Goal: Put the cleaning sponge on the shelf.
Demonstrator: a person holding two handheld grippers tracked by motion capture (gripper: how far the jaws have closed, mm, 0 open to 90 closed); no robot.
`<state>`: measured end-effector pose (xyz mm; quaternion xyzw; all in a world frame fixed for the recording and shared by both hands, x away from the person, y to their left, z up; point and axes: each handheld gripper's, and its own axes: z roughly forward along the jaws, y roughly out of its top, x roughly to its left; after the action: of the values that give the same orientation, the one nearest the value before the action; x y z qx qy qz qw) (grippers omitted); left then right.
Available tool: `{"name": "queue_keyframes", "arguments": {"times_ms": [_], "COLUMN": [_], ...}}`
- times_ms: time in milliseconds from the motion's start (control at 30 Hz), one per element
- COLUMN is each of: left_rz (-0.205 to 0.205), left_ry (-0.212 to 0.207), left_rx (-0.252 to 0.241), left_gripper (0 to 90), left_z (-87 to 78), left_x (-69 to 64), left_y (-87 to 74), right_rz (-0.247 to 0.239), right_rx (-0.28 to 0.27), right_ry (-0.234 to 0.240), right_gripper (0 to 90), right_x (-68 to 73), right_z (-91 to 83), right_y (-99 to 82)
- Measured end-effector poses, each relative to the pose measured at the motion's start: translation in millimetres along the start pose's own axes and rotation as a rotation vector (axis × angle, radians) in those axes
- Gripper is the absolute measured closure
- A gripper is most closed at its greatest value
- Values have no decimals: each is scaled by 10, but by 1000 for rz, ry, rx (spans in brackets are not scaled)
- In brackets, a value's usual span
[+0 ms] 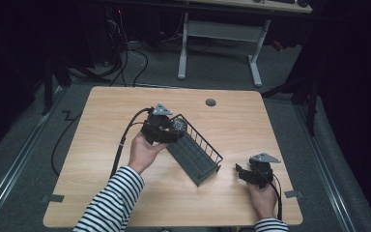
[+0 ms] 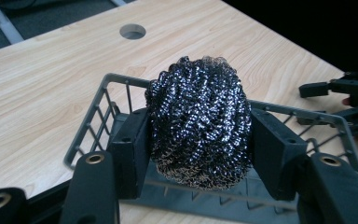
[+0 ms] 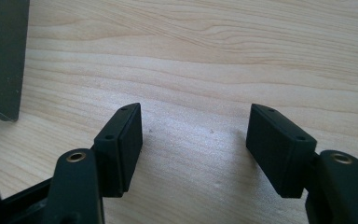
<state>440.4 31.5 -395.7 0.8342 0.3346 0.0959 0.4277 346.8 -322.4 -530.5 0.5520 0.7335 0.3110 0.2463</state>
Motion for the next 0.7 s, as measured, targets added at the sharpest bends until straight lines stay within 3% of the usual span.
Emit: {"name": "queue_keyframes", "arguments": {"times_ms": [333, 700], "left_rz": [2, -25], "left_ry": [40, 71], "left_rx": [67, 102], "left_gripper": [426, 401], "left_z": [349, 514], "left_x": [-23, -1], "left_y": [-17, -80], "right_rz": [0, 0], "right_rx": [0, 0], "right_ry": [0, 0], "right_gripper": [363, 363], "right_x": [0, 0], "right_z": [0, 0], "right_y": [0, 0]}}
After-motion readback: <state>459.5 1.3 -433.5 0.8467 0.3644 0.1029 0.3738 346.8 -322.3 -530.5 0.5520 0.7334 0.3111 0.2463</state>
